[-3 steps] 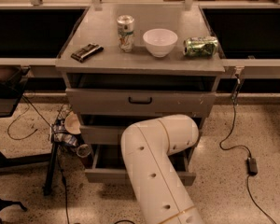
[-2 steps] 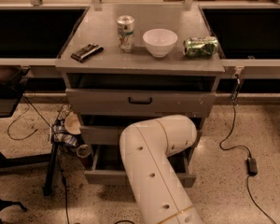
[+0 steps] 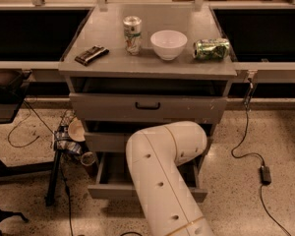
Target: Open bottom drawer
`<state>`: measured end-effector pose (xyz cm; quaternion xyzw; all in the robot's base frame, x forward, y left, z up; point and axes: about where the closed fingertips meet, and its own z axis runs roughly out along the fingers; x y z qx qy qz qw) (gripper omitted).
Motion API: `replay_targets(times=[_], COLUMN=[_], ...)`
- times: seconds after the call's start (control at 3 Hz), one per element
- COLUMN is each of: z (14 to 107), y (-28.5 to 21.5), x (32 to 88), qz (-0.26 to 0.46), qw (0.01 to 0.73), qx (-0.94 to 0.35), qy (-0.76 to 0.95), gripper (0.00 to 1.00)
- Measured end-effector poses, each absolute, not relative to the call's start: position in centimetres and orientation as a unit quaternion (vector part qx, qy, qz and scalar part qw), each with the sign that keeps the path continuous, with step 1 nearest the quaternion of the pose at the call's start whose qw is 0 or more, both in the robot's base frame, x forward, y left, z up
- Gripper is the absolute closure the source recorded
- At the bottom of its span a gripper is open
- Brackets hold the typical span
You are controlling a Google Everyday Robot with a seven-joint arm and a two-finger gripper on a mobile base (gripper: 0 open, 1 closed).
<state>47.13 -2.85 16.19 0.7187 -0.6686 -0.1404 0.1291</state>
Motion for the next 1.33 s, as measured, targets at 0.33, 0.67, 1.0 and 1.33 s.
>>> replay_targets(times=[0.33,0.67,1.0,1.33], z=[16.0,16.0,16.1,16.1], y=[-3.1,-3.0,-3.1,-3.1], x=[44.6,44.7,43.2,43.2], qz=[-0.152,-0.152,-0.16,-0.16], qw=[0.149,0.149,0.16,0.16], qx=[0.728,0.728,0.731,0.731], qy=[-0.652,-0.652,-0.643,-0.643], gripper=[0.0,0.0,0.0,0.0])
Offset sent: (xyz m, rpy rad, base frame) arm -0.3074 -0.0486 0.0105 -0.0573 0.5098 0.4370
